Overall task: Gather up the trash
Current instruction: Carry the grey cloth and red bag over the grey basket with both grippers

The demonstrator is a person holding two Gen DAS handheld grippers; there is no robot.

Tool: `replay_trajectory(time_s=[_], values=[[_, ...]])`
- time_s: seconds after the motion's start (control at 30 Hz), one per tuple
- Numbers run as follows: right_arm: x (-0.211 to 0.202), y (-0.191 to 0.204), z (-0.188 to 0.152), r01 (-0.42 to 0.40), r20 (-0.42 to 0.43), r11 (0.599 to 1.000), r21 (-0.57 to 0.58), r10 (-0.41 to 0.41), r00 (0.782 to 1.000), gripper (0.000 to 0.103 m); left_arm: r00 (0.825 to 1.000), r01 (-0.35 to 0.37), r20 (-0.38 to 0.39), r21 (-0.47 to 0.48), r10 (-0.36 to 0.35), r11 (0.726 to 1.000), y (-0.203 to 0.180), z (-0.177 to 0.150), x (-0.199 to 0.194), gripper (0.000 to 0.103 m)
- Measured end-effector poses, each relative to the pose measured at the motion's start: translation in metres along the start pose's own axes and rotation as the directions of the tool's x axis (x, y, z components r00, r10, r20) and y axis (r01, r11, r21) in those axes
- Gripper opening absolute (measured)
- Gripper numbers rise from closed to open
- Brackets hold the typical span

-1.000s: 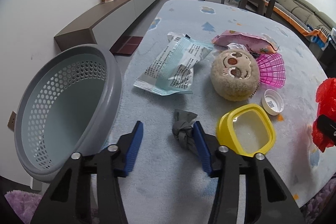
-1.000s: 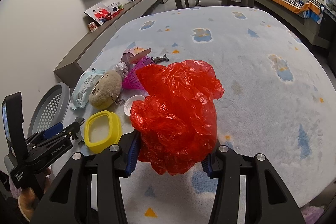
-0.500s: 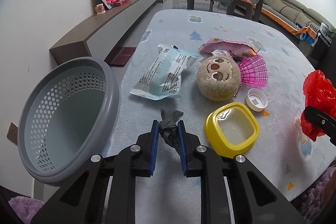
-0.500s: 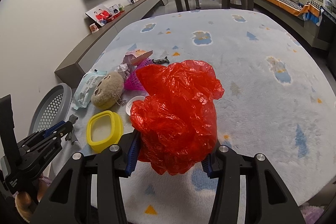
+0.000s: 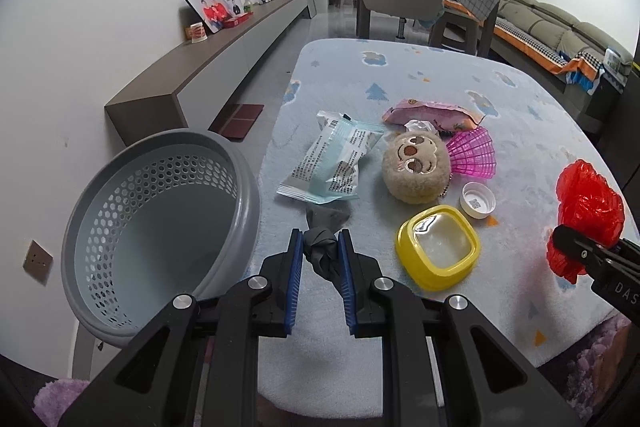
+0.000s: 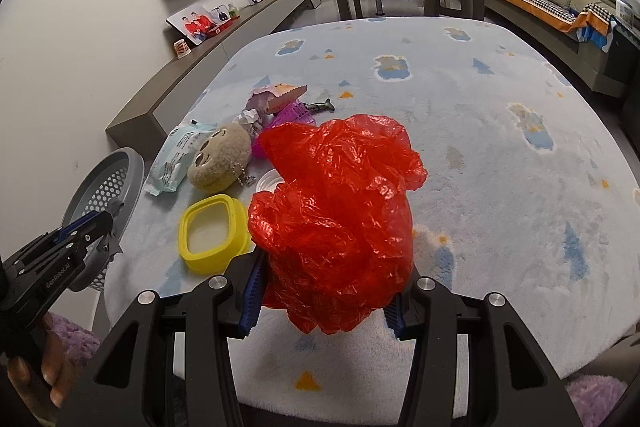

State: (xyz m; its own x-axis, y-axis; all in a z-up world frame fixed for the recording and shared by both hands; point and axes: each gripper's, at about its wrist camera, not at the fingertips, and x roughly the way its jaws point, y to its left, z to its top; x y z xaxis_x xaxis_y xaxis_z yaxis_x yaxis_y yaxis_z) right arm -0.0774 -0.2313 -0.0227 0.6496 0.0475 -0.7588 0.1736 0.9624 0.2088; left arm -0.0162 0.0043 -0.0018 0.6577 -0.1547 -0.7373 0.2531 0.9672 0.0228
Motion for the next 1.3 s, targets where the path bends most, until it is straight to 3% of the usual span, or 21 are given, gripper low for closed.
replay_trajectory(time_s=[0.4,0.9,1.3], values=[[-0.014,0.056,0.006,-0.078,0.018,0.993,-0.092,0.08,0.997,0.047,0.999,-0.046,0.018,-0.023,0.047,0.999,0.032,0.0,-0.015,0.018],[0.007,0.147,0.033,-0.216,-0.014,0.951,-0.221,0.218,0.976,0.047,0.985,-0.166,0.036,-0.09,0.17,0.982,0.104,0.01,-0.019,0.018],[0.046,0.22,0.042,-0.321,-0.105,0.892,-0.317,0.304,0.947,0.047,0.971,-0.237,-0.033,-0.175,0.235,0.956,0.153,0.0,0.007,0.018]])
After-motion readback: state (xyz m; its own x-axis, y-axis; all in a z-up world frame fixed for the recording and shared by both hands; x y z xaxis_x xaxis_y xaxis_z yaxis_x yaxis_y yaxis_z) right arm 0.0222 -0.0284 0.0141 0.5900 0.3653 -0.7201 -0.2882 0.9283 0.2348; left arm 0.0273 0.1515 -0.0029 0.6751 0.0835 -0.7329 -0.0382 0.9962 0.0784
